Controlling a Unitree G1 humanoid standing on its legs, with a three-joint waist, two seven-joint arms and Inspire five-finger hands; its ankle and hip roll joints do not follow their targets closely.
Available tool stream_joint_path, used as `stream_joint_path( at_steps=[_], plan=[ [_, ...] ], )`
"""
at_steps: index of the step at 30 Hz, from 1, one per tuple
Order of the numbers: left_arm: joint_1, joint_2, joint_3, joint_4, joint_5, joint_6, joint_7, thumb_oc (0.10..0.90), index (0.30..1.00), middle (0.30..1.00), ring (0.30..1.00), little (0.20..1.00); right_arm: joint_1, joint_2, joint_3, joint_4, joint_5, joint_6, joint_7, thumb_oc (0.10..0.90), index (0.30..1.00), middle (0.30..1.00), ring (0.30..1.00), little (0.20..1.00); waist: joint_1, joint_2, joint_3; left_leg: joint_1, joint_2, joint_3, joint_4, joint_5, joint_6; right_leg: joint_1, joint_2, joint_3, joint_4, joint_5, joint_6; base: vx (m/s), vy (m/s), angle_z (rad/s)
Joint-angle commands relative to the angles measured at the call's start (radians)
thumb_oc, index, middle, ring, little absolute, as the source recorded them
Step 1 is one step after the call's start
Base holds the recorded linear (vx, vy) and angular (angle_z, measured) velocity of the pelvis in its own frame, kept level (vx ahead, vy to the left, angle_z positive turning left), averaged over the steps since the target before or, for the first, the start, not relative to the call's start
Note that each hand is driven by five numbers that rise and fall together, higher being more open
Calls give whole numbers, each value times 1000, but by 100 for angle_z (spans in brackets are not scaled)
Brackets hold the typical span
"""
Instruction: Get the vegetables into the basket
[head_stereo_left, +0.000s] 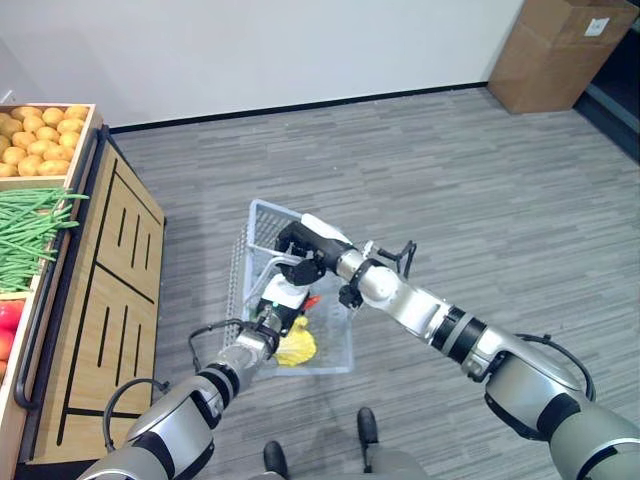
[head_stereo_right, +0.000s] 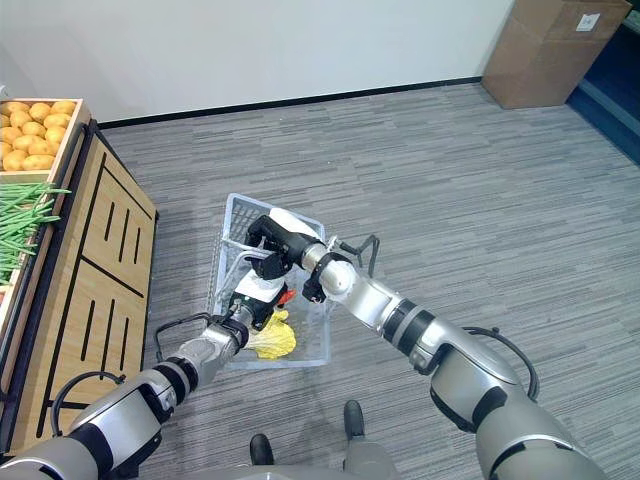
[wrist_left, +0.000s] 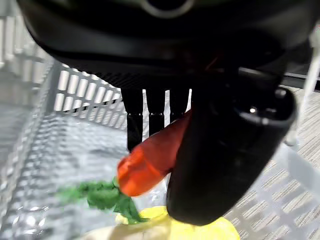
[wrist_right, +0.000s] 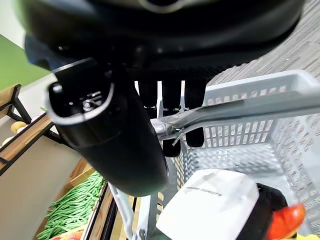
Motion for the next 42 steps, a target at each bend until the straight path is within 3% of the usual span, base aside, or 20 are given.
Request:
stream_joint_path(
  at_steps=[1,5,13,17,20,21,28,31,36,38,42],
  plan=[
    [-104,10,-14,80,46,14,25,900,1000,1000,1000,1000,-111,70,-172,-54,-34,-156,-55,400,300,300,300,300,15,-39,-61,-8,19,-13,1,-39,-18,38,-83,-8,0,-52,79,0,0,0],
    [-111,11,-17,50,38,6,27,900,1000,1000,1000,1000,-99,72,-191,-11,-85,-140,-74,400,300,300,300,300,17,-38,-64,-5,18,-16,1,-41,-16,42,-84,-12,0,-54,79,0,0,0],
    [-79,21,-126,-416,-55,-225,-39,900,1000,1000,1000,1000,-108,103,-283,274,-190,-87,-188,400,300,300,300,300,40,-28,-66,-8,4,-46,1,-51,-5,62,-92,-34,1,-63,80,2,4,2],
    [-50,73,-131,-643,-181,-311,-122,900,1000,1000,1000,1000,-132,98,-315,400,-226,-68,-218,400,300,300,300,300,57,-26,-63,-14,-2,-61,1,-52,0,66,-95,-43,1,-64,80,-4,3,9],
    [-13,130,-106,-812,-336,-349,-201,900,1000,1000,1000,1000,-157,101,-339,513,-228,-60,-230,400,300,300,300,300,69,-25,-59,-18,-7,-71,1,-51,2,68,-97,-50,1,-64,79,-14,9,8],
    [24,164,-82,-908,-447,-359,-250,900,1000,1000,1000,1000,-170,101,-350,592,-231,-61,-233,400,300,300,300,300,78,-25,-58,-20,-9,-76,1,-50,3,68,-97,-54,1,-62,78,-22,9,6],
    [106,231,-29,-1063,-672,-340,-330,900,1000,1000,1000,1000,-190,82,-360,749,-236,-66,-231,400,300,300,300,300,91,-23,-51,-22,-14,-86,1,-47,4,72,-99,-64,2,-59,77,-13,5,9],
    [185,287,40,-1136,-803,-329,-332,900,1000,1000,1000,1000,-171,23,-375,841,-258,-58,-228,400,300,300,300,300,104,-18,-44,-27,-16,-94,1,-42,2,75,-100,-73,2,-58,76,-11,1,4],
    [257,336,99,-1152,-848,-321,-345,900,1000,1000,1000,1000,-133,-32,-383,887,-298,-57,-225,400,300,300,300,300,112,-16,-41,-25,-15,-97,1,-40,1,80,-97,-80,2,-60,76,1,-4,11],
    [340,370,160,-1095,-849,-314,-352,900,1000,1000,1000,1000,-66,-98,-388,889,-347,-60,-223,400,300,300,300,300,117,-15,-37,-24,-12,-99,1,-38,-2,81,-96,-81,2,-62,77,0,0,0],
    [423,398,216,-1012,-819,-307,-376,900,1000,1000,1000,1000,16,-136,-404,867,-391,-64,-211,400,300,300,300,300,117,-12,-39,-20,-8,-100,1,-37,-5,84,-94,-82,3,-65,76,7,-15,4]
  ],
)
